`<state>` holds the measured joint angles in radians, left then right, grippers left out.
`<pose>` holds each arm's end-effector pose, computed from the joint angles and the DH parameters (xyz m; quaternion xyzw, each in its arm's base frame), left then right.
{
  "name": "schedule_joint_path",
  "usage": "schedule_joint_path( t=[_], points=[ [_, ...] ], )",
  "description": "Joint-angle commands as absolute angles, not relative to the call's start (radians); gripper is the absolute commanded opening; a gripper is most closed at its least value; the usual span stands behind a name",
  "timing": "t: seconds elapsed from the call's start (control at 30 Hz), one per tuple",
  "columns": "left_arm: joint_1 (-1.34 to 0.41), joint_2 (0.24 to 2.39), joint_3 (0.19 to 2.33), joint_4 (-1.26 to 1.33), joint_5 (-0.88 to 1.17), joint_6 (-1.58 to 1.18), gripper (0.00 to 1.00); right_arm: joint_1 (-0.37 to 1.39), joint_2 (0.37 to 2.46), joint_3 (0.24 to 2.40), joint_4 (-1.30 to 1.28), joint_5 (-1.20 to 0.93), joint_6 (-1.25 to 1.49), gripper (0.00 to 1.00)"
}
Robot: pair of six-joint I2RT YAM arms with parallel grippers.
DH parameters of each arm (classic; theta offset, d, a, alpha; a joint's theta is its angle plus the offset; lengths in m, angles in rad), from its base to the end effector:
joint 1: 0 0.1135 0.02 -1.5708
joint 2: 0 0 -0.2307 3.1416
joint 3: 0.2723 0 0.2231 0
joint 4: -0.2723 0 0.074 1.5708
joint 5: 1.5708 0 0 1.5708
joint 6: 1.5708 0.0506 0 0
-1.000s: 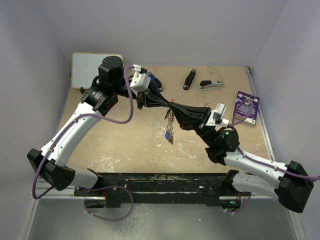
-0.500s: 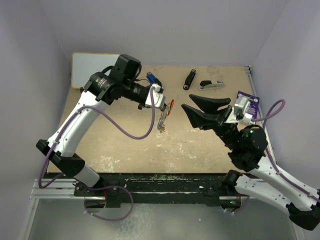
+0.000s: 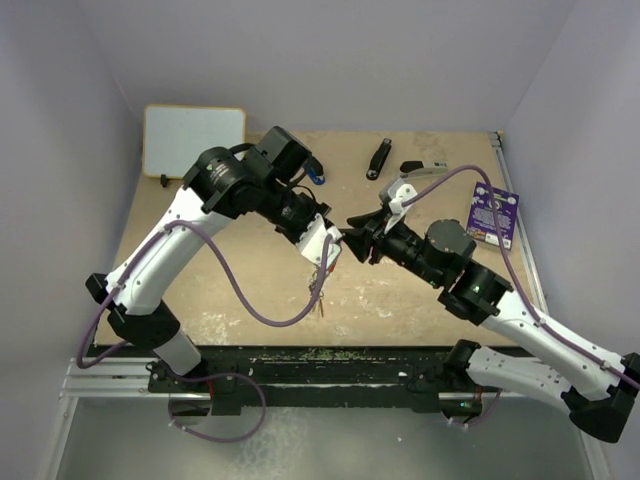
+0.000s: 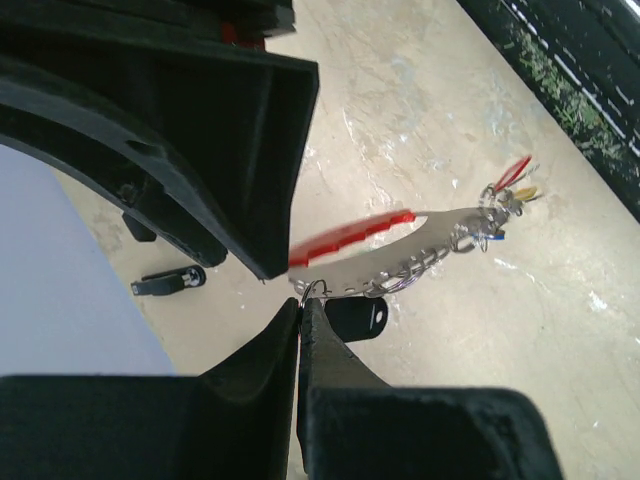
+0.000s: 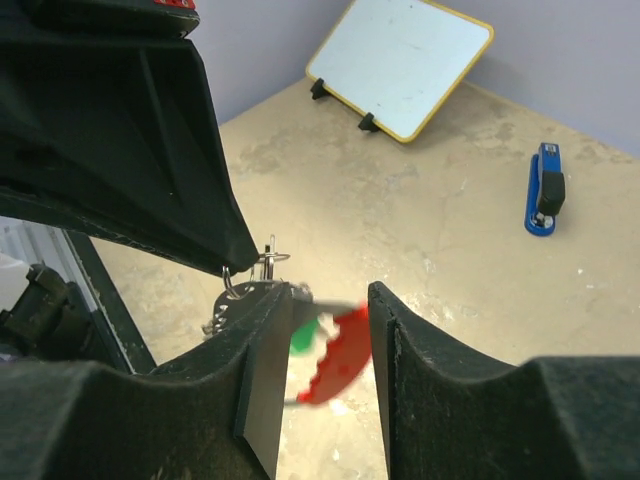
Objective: Put the keys on the keyring
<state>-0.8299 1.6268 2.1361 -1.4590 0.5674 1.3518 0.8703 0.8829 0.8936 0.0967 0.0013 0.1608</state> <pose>0.1549 -0.2096 0.4061 0.8503 0.3462 -0.1818 0.3522 0.1365 0.1618 0.3674 -0.2316 0.6267 0.3664 0.6475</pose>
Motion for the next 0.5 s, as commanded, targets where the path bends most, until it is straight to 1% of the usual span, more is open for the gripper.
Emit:
schedule_joint_path(
  t=[0.0,0.27,0.47],
  points=[
    [-0.843,1.633,2.18,-1.486,0.506,1.433,0.03,0.874,0.867,0.958,0.053,-0.017,0.153,0.4],
    [-0.847,1.638,2.178,-1.476,0.498,1.429,0.03,0.876,0.876,0.957,0.046,-0.053,0.175,0.37],
    [-0.847,1.643,2.186,-1.45,0.514,1.4,0.03,0.877,0.898,0.939,0.111,-0.087,0.186,0.36]
  ],
)
